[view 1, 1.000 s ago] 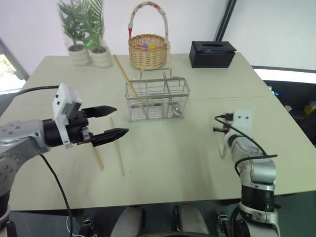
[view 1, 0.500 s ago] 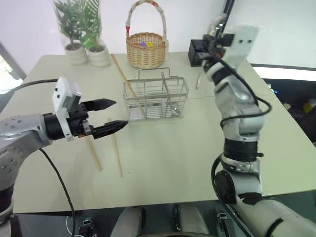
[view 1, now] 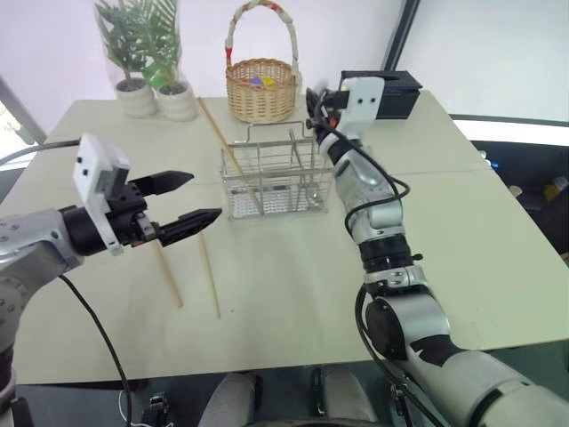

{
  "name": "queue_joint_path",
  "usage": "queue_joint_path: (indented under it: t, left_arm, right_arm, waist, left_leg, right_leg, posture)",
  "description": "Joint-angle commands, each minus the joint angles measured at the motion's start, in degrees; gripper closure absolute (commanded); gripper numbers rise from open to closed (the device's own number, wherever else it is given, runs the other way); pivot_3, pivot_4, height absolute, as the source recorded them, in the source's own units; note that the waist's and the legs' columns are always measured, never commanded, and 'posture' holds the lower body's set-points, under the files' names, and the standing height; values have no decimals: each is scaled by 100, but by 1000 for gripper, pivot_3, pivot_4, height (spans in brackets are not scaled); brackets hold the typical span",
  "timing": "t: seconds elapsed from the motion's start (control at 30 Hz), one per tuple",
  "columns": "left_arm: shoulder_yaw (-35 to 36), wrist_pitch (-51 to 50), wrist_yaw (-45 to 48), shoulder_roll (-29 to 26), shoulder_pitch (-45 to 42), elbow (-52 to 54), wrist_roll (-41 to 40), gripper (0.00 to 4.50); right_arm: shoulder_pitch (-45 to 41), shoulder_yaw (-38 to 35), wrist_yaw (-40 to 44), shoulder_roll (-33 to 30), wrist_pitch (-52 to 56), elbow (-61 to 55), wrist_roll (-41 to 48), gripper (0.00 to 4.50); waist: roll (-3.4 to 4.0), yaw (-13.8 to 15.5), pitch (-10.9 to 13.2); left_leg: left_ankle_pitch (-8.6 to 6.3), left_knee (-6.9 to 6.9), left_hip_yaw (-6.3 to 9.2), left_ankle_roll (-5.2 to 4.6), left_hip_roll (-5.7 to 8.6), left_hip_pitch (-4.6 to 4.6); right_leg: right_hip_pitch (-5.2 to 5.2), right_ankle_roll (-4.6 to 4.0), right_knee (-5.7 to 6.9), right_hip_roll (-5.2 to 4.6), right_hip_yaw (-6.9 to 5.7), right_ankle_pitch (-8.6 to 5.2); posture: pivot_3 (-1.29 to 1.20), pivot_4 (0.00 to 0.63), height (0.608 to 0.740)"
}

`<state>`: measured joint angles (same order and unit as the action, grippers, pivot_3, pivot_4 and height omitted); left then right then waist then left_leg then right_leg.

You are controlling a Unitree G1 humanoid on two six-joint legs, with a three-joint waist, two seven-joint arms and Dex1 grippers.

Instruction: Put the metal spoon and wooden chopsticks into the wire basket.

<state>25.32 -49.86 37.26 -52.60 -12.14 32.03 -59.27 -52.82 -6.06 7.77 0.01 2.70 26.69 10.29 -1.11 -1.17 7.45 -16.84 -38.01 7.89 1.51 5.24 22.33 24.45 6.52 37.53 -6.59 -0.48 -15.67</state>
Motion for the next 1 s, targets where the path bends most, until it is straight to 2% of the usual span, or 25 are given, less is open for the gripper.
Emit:
queue_joint_path:
  t: [0.03, 0.1, 0.23, 0.37, 0.53, 0.67, 0.77, 0.83, 0.9, 1.0]
  left_arm:
    - [301, 20, -149, -49, 3, 106, -119, 0]
    - [345, 14, -263, -27, -44, 41, -165, 0]
    - [421, 11, -794, 99, -311, -174, -296, 0]
    - [495, -191, -1712, 301, -732, -512, -484, 0]
    - [496, -803, -3794, 786, -1298, -1247, -307, 0]
    - [708, -1670, -5946, 1426, -1822, -2090, 93, 0]
    - [648, -2118, -6382, 1668, -2079, -2324, 239, 0]
    - [337, -2236, -6469, 1786, -2241, -2617, 616, 0]
    - [13, -2288, -6428, 1814, -2333, -2892, 1024, 0]
    - [-111, -2460, -6249, 2050, -2443, -3441, 1309, 0]
  right_arm:
    - [-35, -69, -75, -35, -114, -278, 33, 963]
    - [53, -120, -68, -101, 15, -502, 114, 23]
    - [201, -222, 145, -420, 446, -1219, 351, 23]
    - [275, -375, 1023, -1141, 1385, -2301, 1157, 23]
    - [693, -654, 2503, -2642, 2878, -3627, 2548, 23]
    - [1413, -980, 3699, -3860, 3747, -4460, 3642, 23]
    - [1968, -1101, 4114, -4339, 4049, -4828, 4033, 23]
    - [2595, -1153, 4348, -4569, 4152, -5218, 4165, 23]
    - [3007, -1203, 4382, -4639, 4211, -5481, 4296, 23]
    - [3244, -1235, 4085, -4548, 4257, -5715, 4414, 23]
  waist:
    - [0, 0, 0]
    - [0, 7, 0]
    - [-1, 35, -1]
    - [-3, 42, -2]
    - [-22, 56, -14]
    - [-51, 71, -30]
    - [-66, 63, -33]
    - [-88, 90, -34]
    - [-92, 168, -36]
    - [-82, 197, -31]
  left_leg:
    - [0, 0, 0, 0, 0, 0]
    - [0, 0, 1, 0, -1, 0]
    - [0, -1, 2, 0, 0, 0]
    - [0, -5, 2, 0, 1, 1]
    - [-1, -3, 6, -2, 0, 1]
    - [-1, -2, 7, -3, -1, -2]
    - [-2, -2, 4, -2, -2, -1]
    - [-2, -2, 4, -1, -2, -1]
    - [-2, -2, 6, 1, -3, 0]
    - [-2, -7, -9, 2, 1, -2]
  right_leg:
    - [1, 0, 1, 1, 1, 0]
    - [2, 0, 2, 4, 1, 0]
    - [1, 0, 3, 4, 2, 0]
    - [-3, 1, 1, 4, 1, 1]
    - [-12, 4, -9, 4, 1, 2]
    - [-45, 15, -27, -3, 4, 7]
    - [-51, 22, -32, -14, 6, 11]
    - [-50, 22, -32, -16, 5, 11]
    - [-52, 22, -33, -15, 4, 11]
    - [-53, 23, -37, -23, 12, 12]
  posture:
    - [0, 150, 651]
    - [0, 150, 651]
    - [0, 150, 651]
    - [0, 150, 651]
    - [0, 150, 651]
    - [0, 150, 651]
    - [0, 150, 651]
    - [0, 150, 651]
    - [0, 150, 651]
    - [0, 150, 651]
